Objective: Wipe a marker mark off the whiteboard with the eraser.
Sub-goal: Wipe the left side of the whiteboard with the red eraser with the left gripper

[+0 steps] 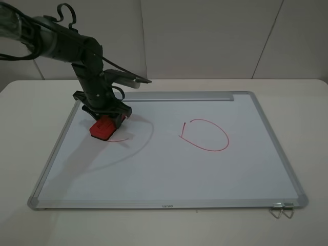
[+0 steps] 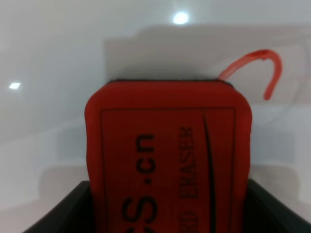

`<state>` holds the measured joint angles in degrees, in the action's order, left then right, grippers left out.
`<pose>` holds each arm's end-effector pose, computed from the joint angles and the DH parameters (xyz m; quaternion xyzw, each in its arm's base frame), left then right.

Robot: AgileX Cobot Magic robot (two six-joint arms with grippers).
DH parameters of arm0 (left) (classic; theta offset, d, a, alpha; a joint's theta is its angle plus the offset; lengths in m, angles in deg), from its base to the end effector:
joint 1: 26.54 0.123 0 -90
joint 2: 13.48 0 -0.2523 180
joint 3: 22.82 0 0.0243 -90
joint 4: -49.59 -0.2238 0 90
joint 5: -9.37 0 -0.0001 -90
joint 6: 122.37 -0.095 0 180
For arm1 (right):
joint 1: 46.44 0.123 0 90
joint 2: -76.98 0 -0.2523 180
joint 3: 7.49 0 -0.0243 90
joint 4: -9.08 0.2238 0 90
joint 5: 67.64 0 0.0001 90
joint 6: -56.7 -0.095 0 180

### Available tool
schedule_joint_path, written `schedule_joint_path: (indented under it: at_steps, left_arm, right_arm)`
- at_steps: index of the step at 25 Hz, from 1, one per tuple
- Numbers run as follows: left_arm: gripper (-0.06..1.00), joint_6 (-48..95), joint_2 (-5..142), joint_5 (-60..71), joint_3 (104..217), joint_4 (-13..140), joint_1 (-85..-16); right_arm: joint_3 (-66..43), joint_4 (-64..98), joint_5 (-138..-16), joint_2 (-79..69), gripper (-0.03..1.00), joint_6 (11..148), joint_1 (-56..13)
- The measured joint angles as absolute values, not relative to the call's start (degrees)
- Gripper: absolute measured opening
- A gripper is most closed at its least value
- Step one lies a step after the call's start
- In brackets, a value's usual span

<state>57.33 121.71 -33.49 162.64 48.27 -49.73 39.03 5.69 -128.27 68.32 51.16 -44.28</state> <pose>0.3488 -0.1478 0.0822 0.2109 0.9753 -0.0046 0.0650 0.0060 -0.0047 0.2674 0.0264 0.8464 0.0062 0.5319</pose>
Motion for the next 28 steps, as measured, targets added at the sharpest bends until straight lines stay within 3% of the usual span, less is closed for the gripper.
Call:
schedule_joint_path:
  at_steps: [11, 22, 28]
  left_arm:
    - [0.57, 55.0, 122.5, -29.2, 162.9, 54.3, -59.9]
    - [0.57, 58.1, 122.4, -33.9, 162.9, 53.7, -56.7]
    - [0.57, 59.5, 118.6, -32.1, 155.6, 52.1, -50.9]
  right_arm:
    - [39.0, 5.7, -128.3, 68.3, 0.72, 51.2, -44.3]
    - [39.0, 5.7, -128.3, 68.3, 0.72, 51.2, -44.3]
    - [39.0, 5.7, -128.3, 68.3, 0.72, 51.2, -44.3]
